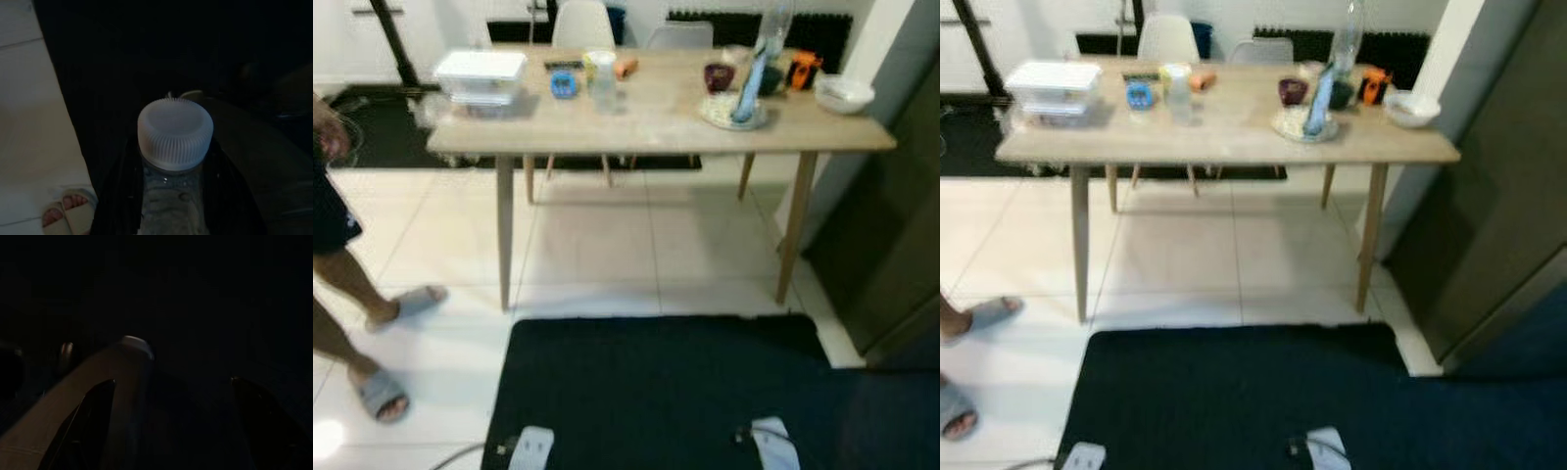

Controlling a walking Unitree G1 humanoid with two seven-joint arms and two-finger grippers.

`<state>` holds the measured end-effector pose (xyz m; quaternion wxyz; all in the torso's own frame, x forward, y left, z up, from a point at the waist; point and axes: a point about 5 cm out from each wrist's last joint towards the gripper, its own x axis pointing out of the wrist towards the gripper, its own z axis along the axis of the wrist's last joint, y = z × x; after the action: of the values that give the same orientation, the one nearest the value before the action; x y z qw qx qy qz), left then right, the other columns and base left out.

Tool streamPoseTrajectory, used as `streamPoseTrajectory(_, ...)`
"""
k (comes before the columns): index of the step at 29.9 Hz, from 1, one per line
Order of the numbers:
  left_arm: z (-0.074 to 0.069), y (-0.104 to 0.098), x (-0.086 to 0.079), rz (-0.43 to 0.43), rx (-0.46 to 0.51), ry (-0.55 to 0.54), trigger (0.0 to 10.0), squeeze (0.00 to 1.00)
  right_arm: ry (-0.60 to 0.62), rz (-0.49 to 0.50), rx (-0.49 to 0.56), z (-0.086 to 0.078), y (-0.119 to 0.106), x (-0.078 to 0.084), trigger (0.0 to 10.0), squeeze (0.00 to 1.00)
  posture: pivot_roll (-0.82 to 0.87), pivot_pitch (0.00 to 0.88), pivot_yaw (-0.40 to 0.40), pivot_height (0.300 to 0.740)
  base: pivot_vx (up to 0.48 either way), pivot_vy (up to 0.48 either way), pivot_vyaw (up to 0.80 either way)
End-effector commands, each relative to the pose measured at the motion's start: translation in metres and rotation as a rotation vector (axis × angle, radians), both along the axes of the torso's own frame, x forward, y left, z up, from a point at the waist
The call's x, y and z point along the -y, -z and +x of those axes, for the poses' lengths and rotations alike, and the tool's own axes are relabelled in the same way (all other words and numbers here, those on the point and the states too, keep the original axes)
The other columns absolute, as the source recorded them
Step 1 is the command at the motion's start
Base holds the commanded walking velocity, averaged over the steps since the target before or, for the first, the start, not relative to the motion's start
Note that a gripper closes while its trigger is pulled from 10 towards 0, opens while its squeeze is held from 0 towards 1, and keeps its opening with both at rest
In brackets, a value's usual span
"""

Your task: Restocking fridge

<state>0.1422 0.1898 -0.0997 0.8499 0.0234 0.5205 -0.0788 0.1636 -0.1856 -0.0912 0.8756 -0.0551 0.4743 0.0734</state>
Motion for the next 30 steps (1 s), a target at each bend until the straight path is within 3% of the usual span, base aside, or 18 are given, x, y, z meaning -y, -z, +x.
streamPoseTrajectory(1, -0.0078, 0.0040, 0.0115, -0.040, -0.035, 0.016, 10.0, 0.00, 0.012, -0.010, -0.057, -0.0142, 0.0057, 0.0048, 10.0, 0.00, -0.09, 0.112, -0.021, 0.740, 0.259, -0.401, 0.00)
streamPoseTrajectory(24, -0.0081, 0.0040, 0.0116, -0.044, -0.035, 0.024, 10.0, 0.00, 0.008, -0.009, -0.058, -0.0151, 0.0060, 0.0049, 10.0, 0.00, -0.09, 0.111, -0.019, 0.740, 0.247, -0.408, 0.00)
streamPoseTrajectory(30, -0.0074, 0.0038, 0.0112, -0.042, -0.035, 0.027, 10.0, 0.00, 0.007, -0.009, -0.056, -0.0147, 0.0058, 0.0048, 10.0, 0.00, -0.09, 0.111, -0.019, 0.740, 0.000, -0.416, 0.00)
